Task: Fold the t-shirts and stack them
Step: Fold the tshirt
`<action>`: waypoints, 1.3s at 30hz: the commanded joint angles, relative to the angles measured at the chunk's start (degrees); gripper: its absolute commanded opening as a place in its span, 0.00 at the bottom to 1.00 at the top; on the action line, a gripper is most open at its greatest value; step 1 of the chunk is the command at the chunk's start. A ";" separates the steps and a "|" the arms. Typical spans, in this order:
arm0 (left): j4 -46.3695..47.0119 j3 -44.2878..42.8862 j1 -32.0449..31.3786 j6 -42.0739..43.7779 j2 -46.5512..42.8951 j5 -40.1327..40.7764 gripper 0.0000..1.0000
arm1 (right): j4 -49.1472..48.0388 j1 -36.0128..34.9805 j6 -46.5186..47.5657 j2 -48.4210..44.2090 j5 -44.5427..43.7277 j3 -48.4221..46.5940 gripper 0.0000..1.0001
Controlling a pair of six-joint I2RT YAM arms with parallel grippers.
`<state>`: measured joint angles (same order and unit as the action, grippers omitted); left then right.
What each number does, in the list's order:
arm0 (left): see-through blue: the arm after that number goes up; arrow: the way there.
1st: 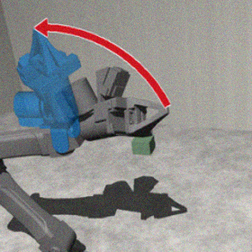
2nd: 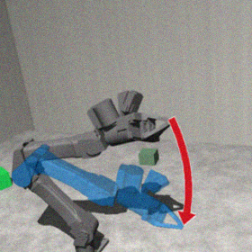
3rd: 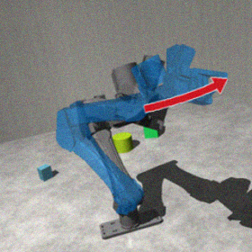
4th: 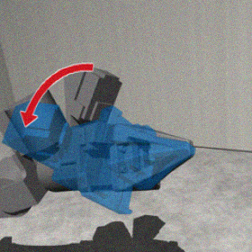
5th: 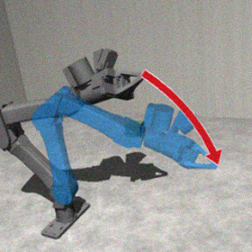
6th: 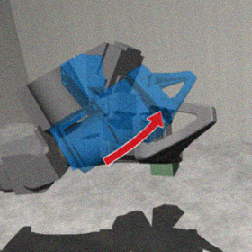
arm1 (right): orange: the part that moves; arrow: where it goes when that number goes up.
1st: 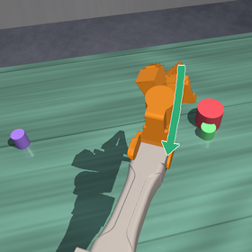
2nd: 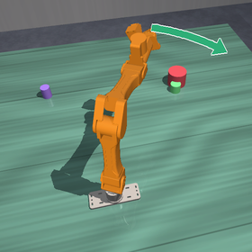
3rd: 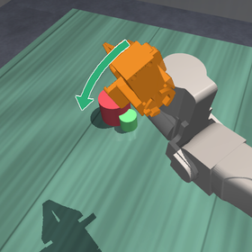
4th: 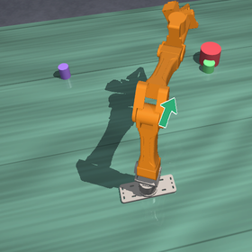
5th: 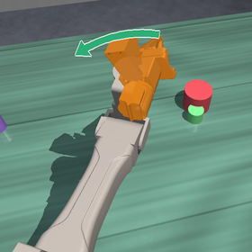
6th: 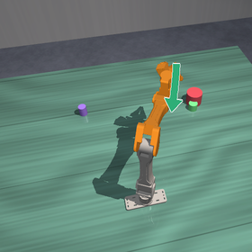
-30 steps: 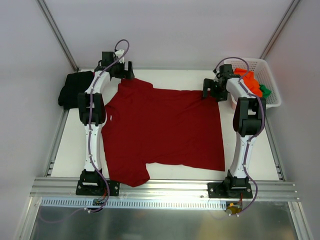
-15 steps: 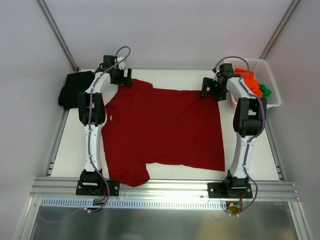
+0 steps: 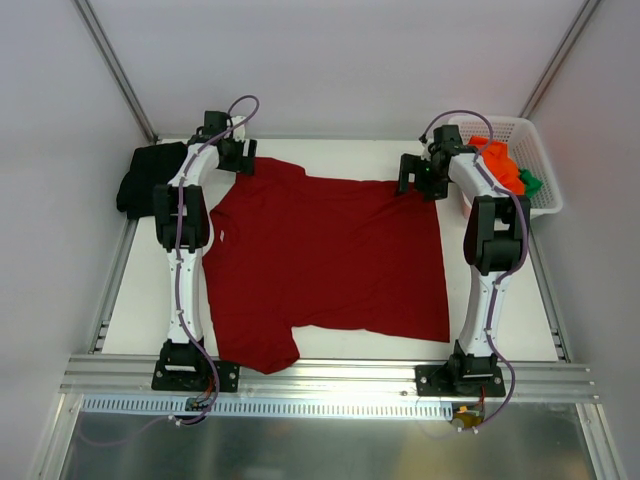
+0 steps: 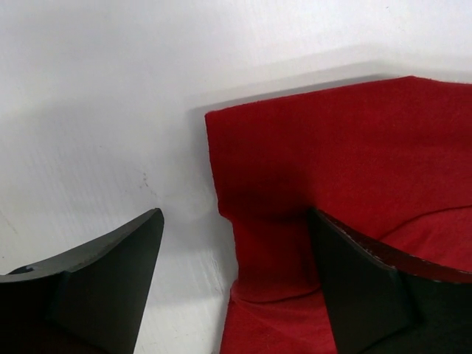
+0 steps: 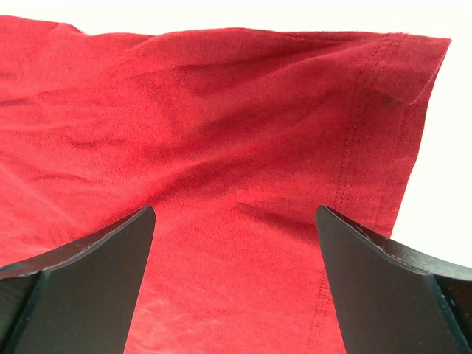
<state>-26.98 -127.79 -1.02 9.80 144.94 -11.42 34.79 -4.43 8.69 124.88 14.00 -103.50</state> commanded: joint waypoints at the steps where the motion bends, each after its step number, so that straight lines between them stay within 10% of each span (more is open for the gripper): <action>1: -1.41 -3.08 0.66 -1.01 -1.51 -2.89 0.80 | 1.25 -0.06 0.89 -3.77 0.50 -2.05 0.94; 18: 8.43 -2.82 0.66 -6.37 -0.63 -10.99 0.58 | 0.99 -0.14 1.60 -4.29 2.70 -1.70 0.91; 24: 10.37 -2.64 0.66 -7.78 -0.54 -10.64 0.27 | 0.63 -0.06 1.77 -4.82 2.96 -1.26 0.91; 25: 10.37 -2.64 0.66 -7.69 -0.54 -10.55 0.28 | 0.63 -0.14 1.86 -4.82 2.96 -1.26 0.91; 30: 10.54 -1.94 0.66 -4.27 -1.16 -5.13 0.97 | 0.37 -0.14 2.21 -5.08 2.88 -0.91 0.91; 39: 10.90 -5.36 -0.21 -0.40 0.78 -1.50 0.99 | 0.99 -0.76 0.89 -4.38 3.93 -2.23 0.91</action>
<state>-17.67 -129.54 -1.08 6.72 145.16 -14.33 34.94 -4.64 10.00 124.01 16.16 -103.53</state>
